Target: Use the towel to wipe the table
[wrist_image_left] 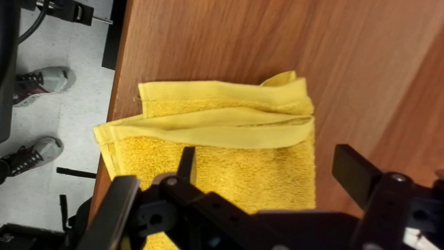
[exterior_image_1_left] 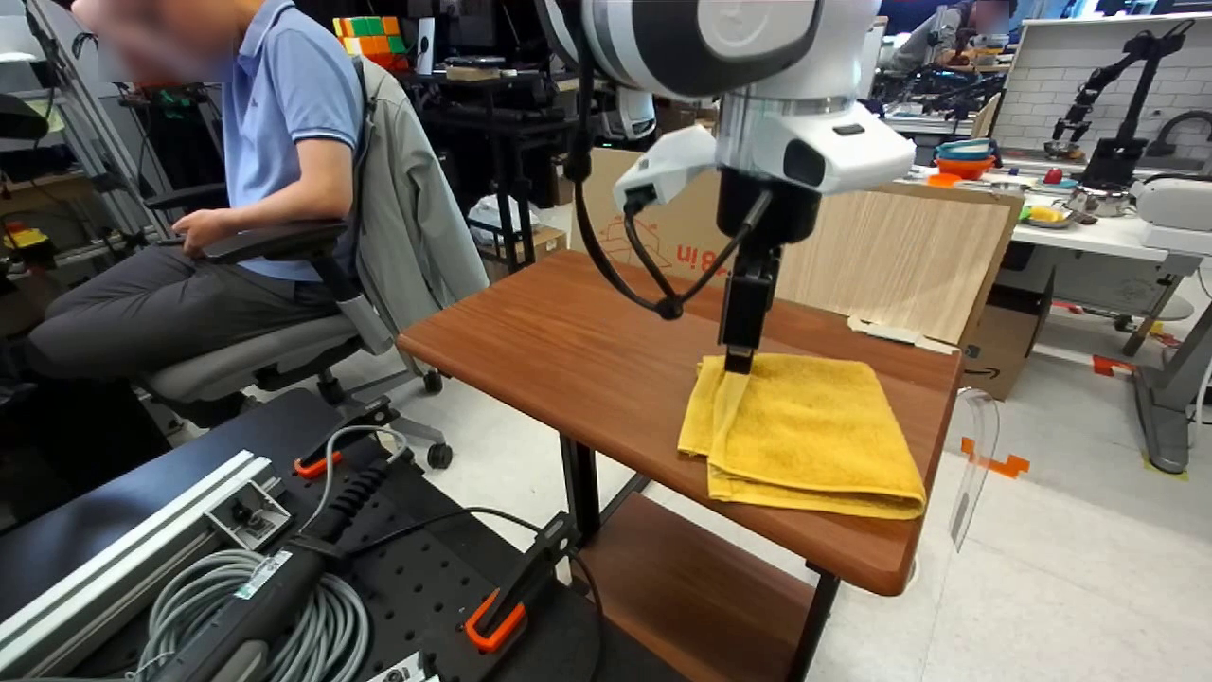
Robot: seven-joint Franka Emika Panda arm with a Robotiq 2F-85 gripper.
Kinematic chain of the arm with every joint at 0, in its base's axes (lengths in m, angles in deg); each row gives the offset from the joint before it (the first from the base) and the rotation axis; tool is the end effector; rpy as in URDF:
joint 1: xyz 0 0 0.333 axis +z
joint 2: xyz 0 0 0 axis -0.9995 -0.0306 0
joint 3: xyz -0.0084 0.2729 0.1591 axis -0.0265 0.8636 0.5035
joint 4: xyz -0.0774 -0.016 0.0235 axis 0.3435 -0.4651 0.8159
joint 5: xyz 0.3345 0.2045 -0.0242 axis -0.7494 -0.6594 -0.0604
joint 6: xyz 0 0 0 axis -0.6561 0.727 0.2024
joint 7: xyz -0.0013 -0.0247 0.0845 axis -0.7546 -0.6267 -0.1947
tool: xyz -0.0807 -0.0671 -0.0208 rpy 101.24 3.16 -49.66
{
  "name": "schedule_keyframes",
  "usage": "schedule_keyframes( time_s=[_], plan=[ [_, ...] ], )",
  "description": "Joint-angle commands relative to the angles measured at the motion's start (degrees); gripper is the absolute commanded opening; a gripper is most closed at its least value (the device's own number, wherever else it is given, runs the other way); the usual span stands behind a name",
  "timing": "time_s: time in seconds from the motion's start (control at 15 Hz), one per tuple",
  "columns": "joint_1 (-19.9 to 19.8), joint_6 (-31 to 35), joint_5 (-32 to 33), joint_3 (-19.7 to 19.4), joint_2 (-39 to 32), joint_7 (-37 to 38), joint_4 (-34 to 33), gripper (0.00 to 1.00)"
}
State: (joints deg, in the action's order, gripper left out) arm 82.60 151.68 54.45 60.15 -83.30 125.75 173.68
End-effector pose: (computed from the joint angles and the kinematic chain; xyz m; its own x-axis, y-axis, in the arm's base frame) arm 0.5672 -0.1658 0.2332 0.3516 -0.9359 -0.0197 -0.9349 -0.3500 -0.0583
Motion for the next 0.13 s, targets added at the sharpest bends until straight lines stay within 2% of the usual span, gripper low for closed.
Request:
schedule_keyframes(
  time_s=[0.0,0.07],
  plan=[
    [0.26,-0.25,-0.65,0.17,2.25,-0.70,1.11,1.00],
    [0.26,-0.28,-0.78,0.45,4.05,-1.02,2.28,1.00]
  ],
)
